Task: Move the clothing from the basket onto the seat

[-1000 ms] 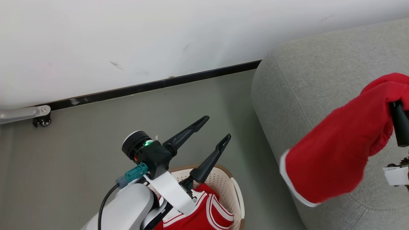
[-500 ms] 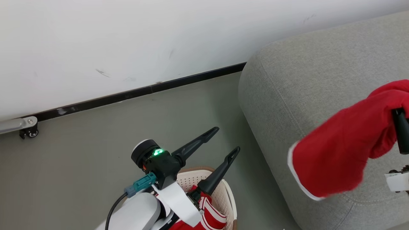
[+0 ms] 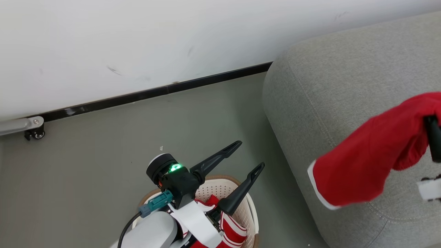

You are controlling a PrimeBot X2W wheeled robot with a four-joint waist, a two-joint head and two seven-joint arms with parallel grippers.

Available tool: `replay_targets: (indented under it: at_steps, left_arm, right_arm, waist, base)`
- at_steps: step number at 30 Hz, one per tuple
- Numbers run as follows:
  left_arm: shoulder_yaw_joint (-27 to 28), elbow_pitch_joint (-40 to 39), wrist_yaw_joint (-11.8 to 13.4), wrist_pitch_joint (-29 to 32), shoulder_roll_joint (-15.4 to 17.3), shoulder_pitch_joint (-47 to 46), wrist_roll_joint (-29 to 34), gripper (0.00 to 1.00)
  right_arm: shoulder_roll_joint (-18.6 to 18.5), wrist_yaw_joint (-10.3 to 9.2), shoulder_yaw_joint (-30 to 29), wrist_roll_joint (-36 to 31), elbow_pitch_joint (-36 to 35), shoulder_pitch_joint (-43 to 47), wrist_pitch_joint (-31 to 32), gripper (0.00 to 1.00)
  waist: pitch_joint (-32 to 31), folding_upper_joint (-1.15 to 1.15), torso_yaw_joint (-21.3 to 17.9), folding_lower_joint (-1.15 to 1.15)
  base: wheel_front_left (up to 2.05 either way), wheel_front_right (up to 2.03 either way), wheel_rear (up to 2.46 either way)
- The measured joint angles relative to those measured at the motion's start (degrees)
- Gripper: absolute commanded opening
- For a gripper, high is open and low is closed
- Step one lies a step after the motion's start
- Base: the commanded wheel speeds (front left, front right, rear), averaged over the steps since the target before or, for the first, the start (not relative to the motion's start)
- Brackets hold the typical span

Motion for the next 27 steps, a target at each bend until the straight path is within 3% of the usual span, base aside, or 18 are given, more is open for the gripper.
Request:
replay_targets:
  at_steps: [27]
  left_arm:
    - [0.1, -5.2, 0.3, 1.5, 0.6, -3.4, 2.3, 1.0]
  right_arm:
    - [-10.6, 0.0, -4.7, 1.0, 20.8, -28.1, 0.0, 0.0]
  waist:
    - [8.7, 0.0, 4.4, 0.0]
  base:
    - [0.0, 0.0, 0.0]
